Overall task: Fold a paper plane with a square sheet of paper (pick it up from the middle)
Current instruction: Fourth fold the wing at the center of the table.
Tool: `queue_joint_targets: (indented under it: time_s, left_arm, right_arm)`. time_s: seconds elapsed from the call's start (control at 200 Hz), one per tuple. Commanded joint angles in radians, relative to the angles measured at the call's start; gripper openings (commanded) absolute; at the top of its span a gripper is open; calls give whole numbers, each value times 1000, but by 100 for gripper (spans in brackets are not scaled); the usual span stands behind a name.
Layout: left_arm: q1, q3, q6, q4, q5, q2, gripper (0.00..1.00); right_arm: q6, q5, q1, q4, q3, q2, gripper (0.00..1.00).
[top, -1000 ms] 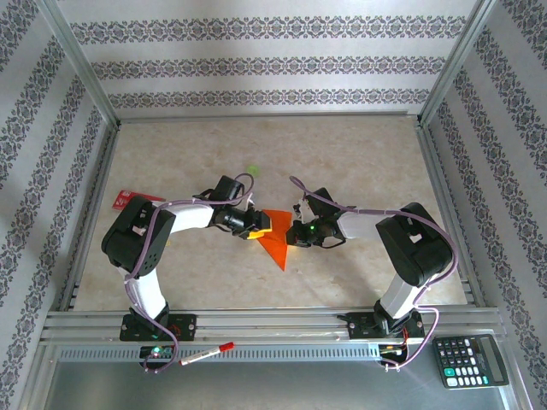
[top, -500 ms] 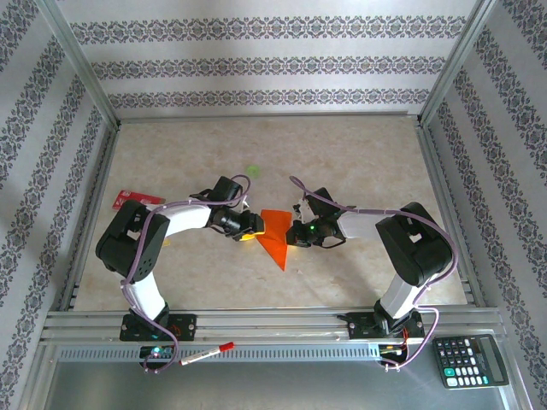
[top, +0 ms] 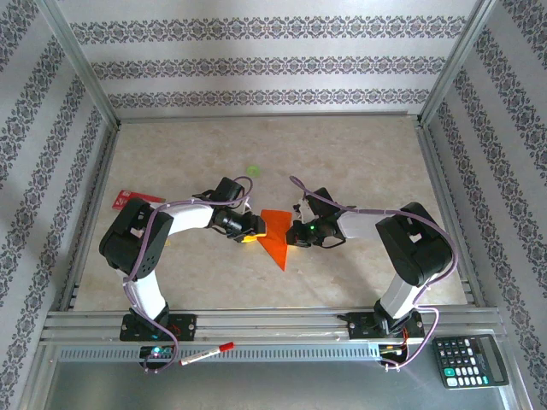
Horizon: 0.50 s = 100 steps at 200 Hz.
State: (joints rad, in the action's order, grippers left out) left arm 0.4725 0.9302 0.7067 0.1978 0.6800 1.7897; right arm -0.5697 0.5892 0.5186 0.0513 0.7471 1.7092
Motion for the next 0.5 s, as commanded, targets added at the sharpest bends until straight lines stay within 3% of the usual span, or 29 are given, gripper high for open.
queue_joint_targets:
  time_s: [0.0,0.185,0.495]
  left_arm:
    - [12,29,-16,1,14,22,40]
    - [13,35,-18,9,11,34,40]
    - [12,9,34,-113,87,17,40]
  right_arm:
    - [16,-14,-9,27,5,27,0]
    - [13,-17,-6,27,6,24,0]
    - [14,-20,-5,26,1,22,0]
